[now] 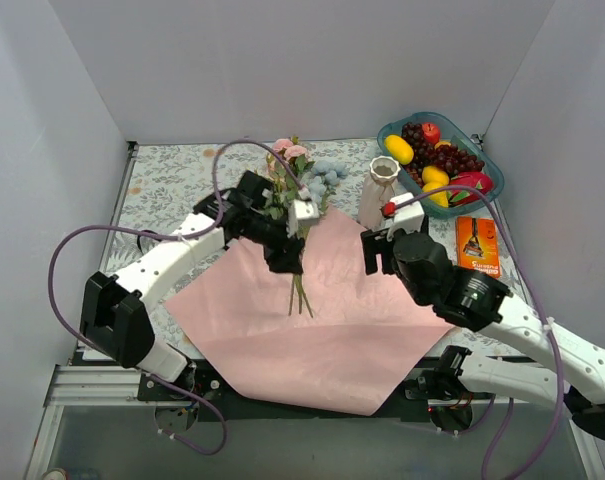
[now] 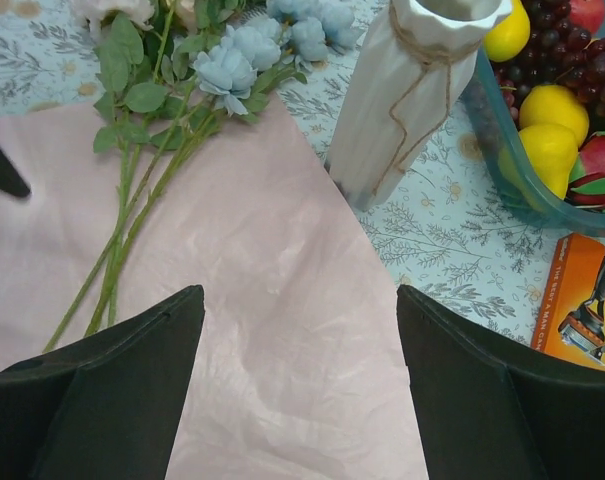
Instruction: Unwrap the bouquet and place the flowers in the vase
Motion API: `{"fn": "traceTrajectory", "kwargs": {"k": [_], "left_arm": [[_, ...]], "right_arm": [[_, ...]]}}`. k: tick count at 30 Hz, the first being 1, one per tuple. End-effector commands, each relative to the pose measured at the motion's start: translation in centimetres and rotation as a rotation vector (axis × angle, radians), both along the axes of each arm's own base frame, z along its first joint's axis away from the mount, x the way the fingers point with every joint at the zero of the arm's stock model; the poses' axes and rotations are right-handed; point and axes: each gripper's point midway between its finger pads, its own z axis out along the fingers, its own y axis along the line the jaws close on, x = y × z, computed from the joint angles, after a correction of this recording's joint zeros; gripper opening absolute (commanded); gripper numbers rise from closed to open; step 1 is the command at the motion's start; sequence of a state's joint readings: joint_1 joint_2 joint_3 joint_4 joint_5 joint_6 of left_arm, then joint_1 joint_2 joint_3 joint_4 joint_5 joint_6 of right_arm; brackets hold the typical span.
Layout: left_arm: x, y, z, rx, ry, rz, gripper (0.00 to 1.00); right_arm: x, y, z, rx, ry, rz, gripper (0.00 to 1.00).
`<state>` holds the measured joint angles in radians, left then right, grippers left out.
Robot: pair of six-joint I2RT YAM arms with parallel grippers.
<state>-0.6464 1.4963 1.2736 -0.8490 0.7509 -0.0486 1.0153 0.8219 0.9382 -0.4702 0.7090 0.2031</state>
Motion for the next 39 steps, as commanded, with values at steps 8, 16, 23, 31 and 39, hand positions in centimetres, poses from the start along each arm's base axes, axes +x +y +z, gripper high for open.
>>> {"fn": "traceTrajectory", "kwargs": {"k": [8,16,23,31,39], "left_arm": [[16.9,14.2,0.8,-0.111,0.257,0.768,0.57],[17.7,19.6,-2.2,-0.050,0.333,0.988,0.58],[18.0,20.9,-2.3,-0.024,0.262,1.052,0.61],[17.9,21.2,-2.3,-0.013,0.252,1.074,0.61],[17.6,21.6,-2.8,0.001,0.236,1.084,0.62]], "right_arm": [[4.1,9.2,-1.2,-0.009,0.049,0.076,0.84],[7.3,18.1,-6.9,-0.066,0.124,0.206,0.80],[9.1,21.9,-12.0,-0.108,0.167,0.230,0.71],[10.3,24.0,-15.2,-0.133,0.200,0.254,0.58],[11.7,24.4,-17.8,-0.129,0.257,0.256,0.54]]}}
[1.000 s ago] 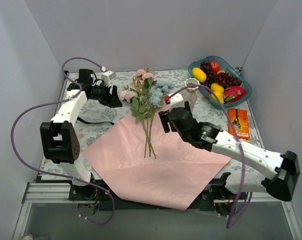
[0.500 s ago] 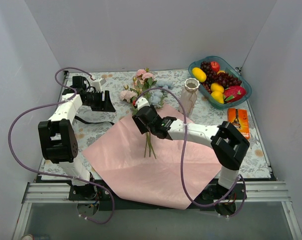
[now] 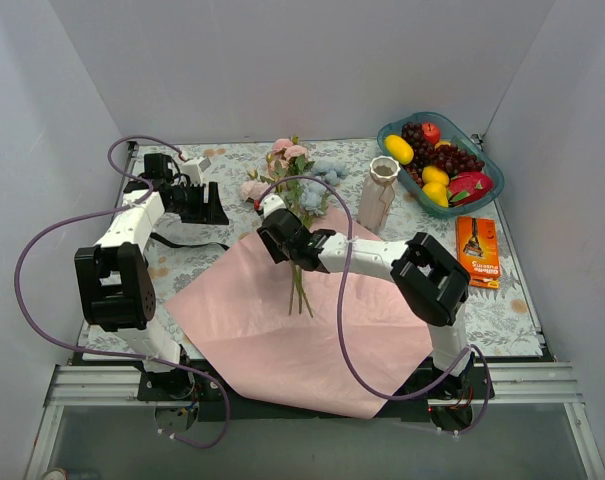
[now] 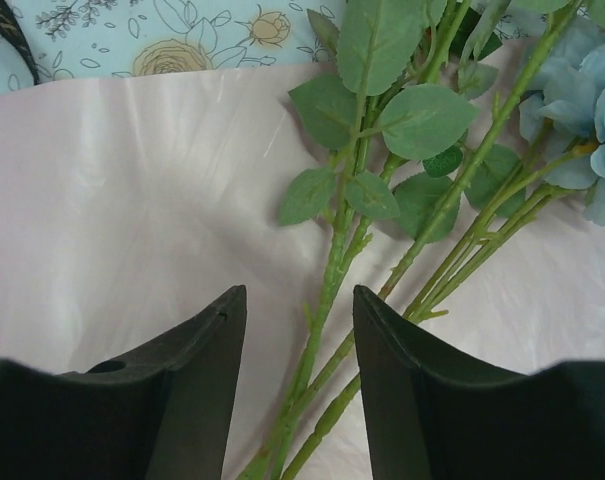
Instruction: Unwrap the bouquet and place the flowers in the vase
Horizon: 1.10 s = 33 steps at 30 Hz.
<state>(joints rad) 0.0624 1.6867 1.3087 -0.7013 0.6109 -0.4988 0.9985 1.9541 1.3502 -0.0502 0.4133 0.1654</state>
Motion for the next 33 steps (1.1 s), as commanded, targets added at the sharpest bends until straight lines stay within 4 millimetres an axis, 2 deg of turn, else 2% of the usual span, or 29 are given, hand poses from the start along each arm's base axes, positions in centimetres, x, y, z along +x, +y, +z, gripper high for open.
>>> {"fn": "traceTrajectory", "kwargs": {"k": [1,6,12,20,25,26,30,33], "left_arm": [[-0.2,0.4,1.9,0.019,-0.075,0.008,0.62],[-0.2,0.5,1.6,0.028,-0.075,0.005,0.62],[-0.1,0.4,1.7,0.025,-0.079,0.001,0.62],[-0.1,0.5,1.8,0.032,-0.084,-0.003,0.62],[-0.2,0.4,1.9,0.029,-0.085,-0.007,0.62],[-0.2,0.4,1.8,0.028,-0.082,-0.008,0.62],[-0.3,0.3,1.8,0.020,-0.080,-0.011,0.63],[-0.3,0.2,1.6,0.017,-0.076,-0.013,0.63]], "right_arm": [[2.0,1.3,0.9,0.068,-0.010,-0.004,0.53],[2.9,1.5,0.2,0.064,0.005,-0.003,0.47],[3.1,1.5,-1.4,0.056,0.038,-0.004,0.37],[2.8,1.3,-3.5,0.029,0.080,-0.004,0.34],[2.7,0.9,-3.8,0.016,0.090,-0.012,0.34],[2.7,0.9,-3.5,0.019,0.088,-0.014,0.35],[2.5,0.1,-2.4,0.026,0.070,-0.025,0.55],[2.6,-0.3,-1.3,0.033,0.050,-0.033,0.59]]}}
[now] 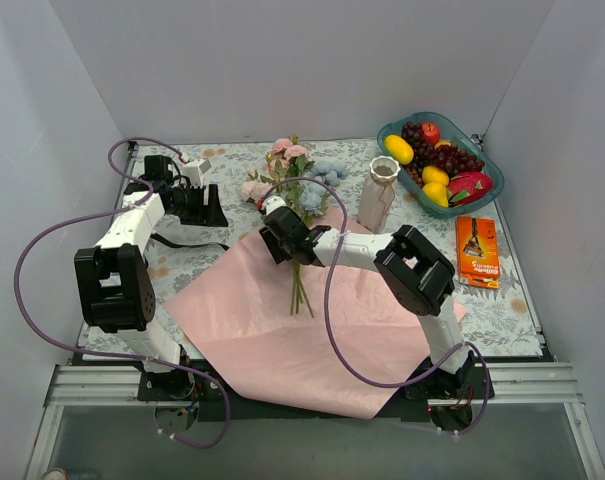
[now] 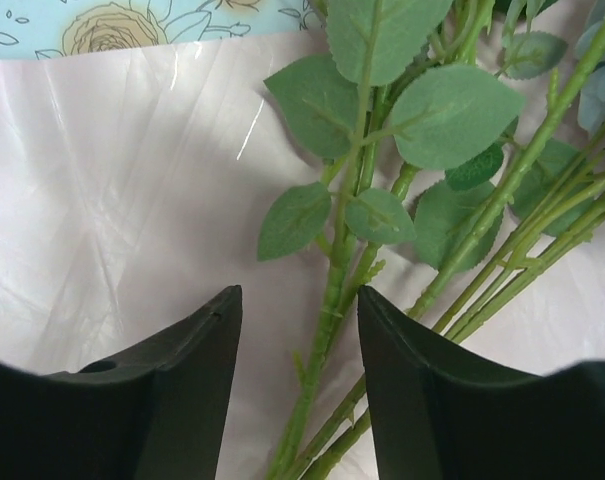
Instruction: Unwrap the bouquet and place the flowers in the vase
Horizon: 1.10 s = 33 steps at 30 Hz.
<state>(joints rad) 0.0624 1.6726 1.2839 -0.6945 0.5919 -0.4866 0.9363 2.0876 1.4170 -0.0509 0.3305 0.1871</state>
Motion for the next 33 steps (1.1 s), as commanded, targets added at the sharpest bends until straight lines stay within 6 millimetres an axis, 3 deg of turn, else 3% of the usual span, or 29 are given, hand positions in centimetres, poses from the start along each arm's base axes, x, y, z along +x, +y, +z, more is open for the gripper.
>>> {"fn": "traceTrajectory", "kwargs": {"k": [1,8,17,28,33], "left_arm": [[0.0,0.0,1.9,-0.006,-0.071,-0.014,0.62],[-0.1,-0.1,1.6,-0.002,-0.070,-0.020,0.63],[-0.2,0.1,1.4,0.011,-0.069,-0.025,0.63],[-0.3,-0.2,2.8,-0.004,-0.085,-0.027,0.63],[-0.3,-0.2,3.5,-0.004,-0.096,-0.027,0.63]], "right_arm": [[0.5,-0.2,3.2,0.043,-0.048,-0.018,0.59],[0.5,-0.1,2.7,0.035,-0.037,-0.015,0.59],[0.5,0.1,1.1,0.043,-0.003,-0.001,0.37],[1.0,0.2,0.1,0.059,0.059,0.003,0.30],[1.5,0.9,2.3,0.107,0.033,0.010,0.01]]}}
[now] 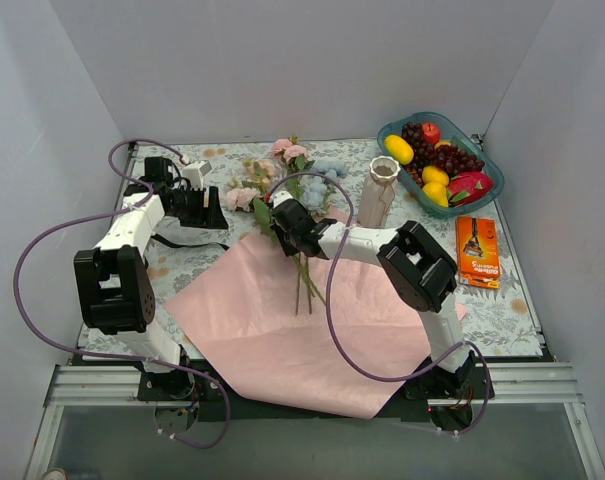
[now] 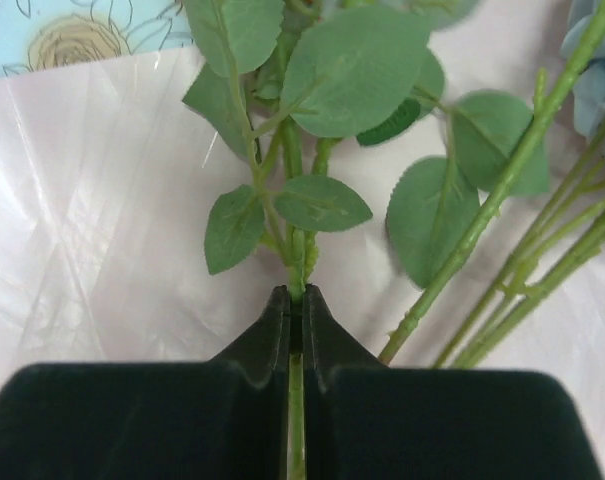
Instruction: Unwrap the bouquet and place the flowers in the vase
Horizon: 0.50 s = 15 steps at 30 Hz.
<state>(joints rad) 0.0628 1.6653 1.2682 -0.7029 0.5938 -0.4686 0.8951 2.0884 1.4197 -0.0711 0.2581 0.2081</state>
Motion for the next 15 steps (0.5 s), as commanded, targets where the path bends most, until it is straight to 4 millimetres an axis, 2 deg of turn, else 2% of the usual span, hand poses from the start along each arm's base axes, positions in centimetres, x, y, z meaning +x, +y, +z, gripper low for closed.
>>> {"fn": "traceTrajectory", "kwargs": {"k": [1,3,4,10,13,14,15], "left_arm": [[0.2,-0.2,4.0,-0.012,-0.103,-0.015,0.63],[0.2,-0.2,4.3,-0.012,-0.108,-0.016,0.63],[0.2,-0.3,4.3,-0.014,-0.107,-0.017,0.63],[0.2,-0.4,4.7,-0.026,-0.102,-0.012,0.63],[0.1,-0.4,4.6,-0.025,-0.099,-0.010,0.63],[0.1,-0.4,4.7,-0.026,-0.101,-0.011,0.64],[0.0,-0.4,4.6,-0.026,-0.098,-0.011,0.64]], "right_arm": [[1.1,1.9,4.2,0.104,-0.049,0.014,0.01],[1.4,2.2,5.9,0.135,-0.079,0.020,0.01],[1.6,2.3,7.7,0.158,-0.106,0.021,0.01],[1.6,2.3,13.9,0.247,-0.190,0.030,0.01],[1.2,2.0,15.7,0.281,-0.208,0.034,0.01],[0.8,1.7,15.1,0.279,-0.192,0.034,0.01],[0.7,1.8,16.2,0.308,-0.214,0.035,0.01]]}}
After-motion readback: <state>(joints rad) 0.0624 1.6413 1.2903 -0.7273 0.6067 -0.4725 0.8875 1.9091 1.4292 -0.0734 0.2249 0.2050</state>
